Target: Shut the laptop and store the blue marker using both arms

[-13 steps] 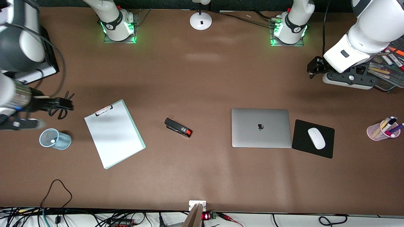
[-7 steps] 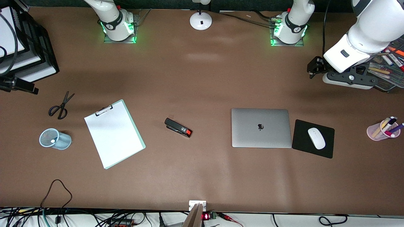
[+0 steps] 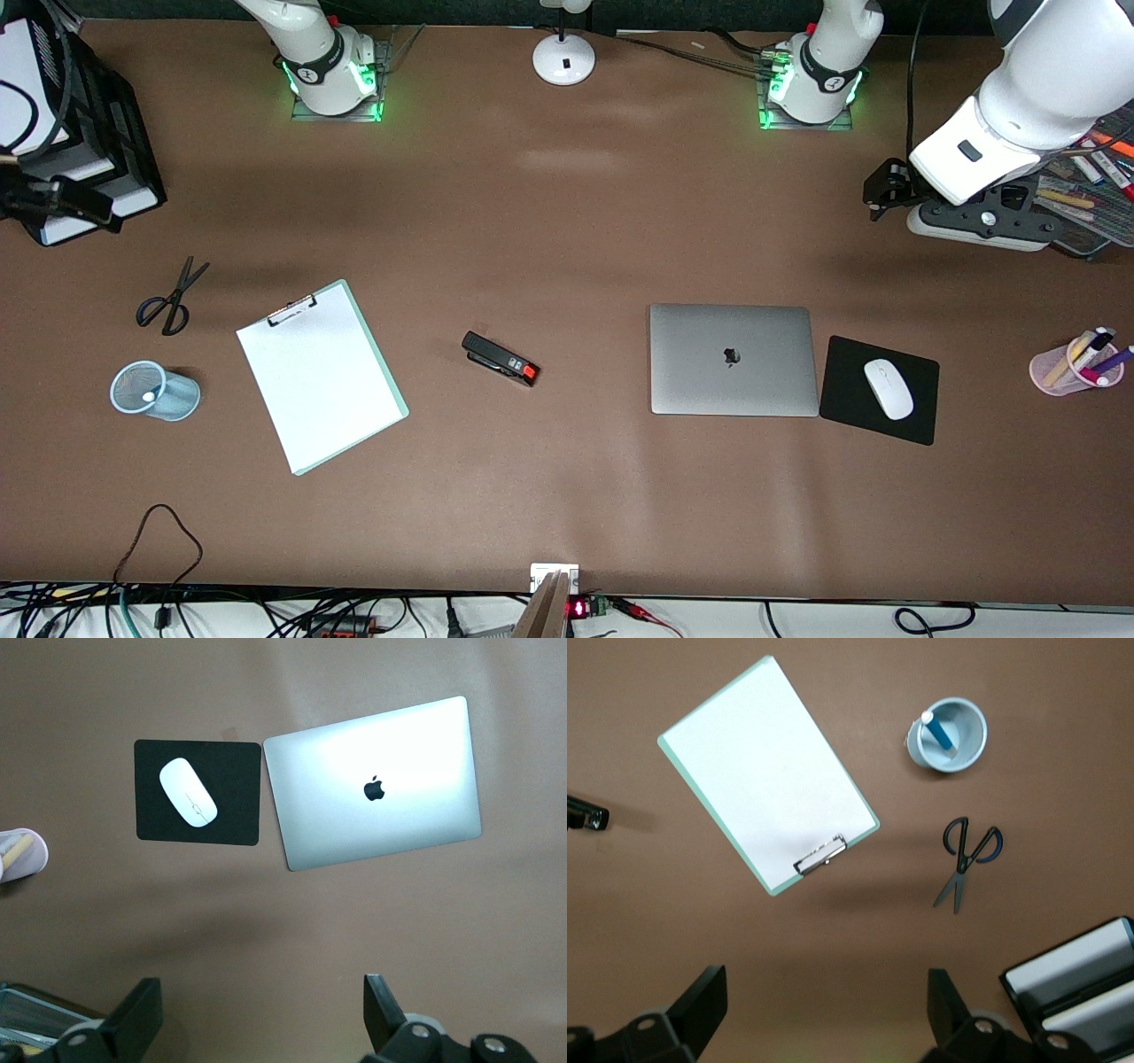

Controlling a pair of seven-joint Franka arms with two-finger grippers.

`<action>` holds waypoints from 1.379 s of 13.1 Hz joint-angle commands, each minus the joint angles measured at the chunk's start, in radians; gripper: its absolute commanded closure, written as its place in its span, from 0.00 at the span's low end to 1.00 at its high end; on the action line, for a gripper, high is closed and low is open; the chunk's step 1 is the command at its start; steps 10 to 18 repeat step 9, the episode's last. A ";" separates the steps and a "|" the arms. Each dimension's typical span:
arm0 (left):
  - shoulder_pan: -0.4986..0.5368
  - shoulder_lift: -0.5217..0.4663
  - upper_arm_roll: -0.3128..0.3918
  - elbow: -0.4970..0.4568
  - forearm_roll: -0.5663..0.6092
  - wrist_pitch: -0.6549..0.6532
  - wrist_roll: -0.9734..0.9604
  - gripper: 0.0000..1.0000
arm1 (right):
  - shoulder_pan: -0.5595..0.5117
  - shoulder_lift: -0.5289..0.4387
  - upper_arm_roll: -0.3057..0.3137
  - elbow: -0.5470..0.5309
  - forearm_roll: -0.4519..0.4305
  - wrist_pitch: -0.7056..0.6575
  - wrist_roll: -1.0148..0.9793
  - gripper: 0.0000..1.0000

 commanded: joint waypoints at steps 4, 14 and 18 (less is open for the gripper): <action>0.003 -0.003 -0.006 0.018 0.021 -0.020 -0.001 0.00 | -0.003 -0.023 0.006 -0.006 -0.017 -0.010 0.010 0.00; 0.004 -0.003 -0.003 0.018 0.021 -0.020 0.002 0.00 | -0.004 -0.016 0.005 0.000 -0.011 -0.010 0.014 0.00; 0.004 -0.003 -0.003 0.018 0.021 -0.020 0.002 0.00 | -0.004 -0.016 0.005 0.000 -0.011 -0.010 0.014 0.00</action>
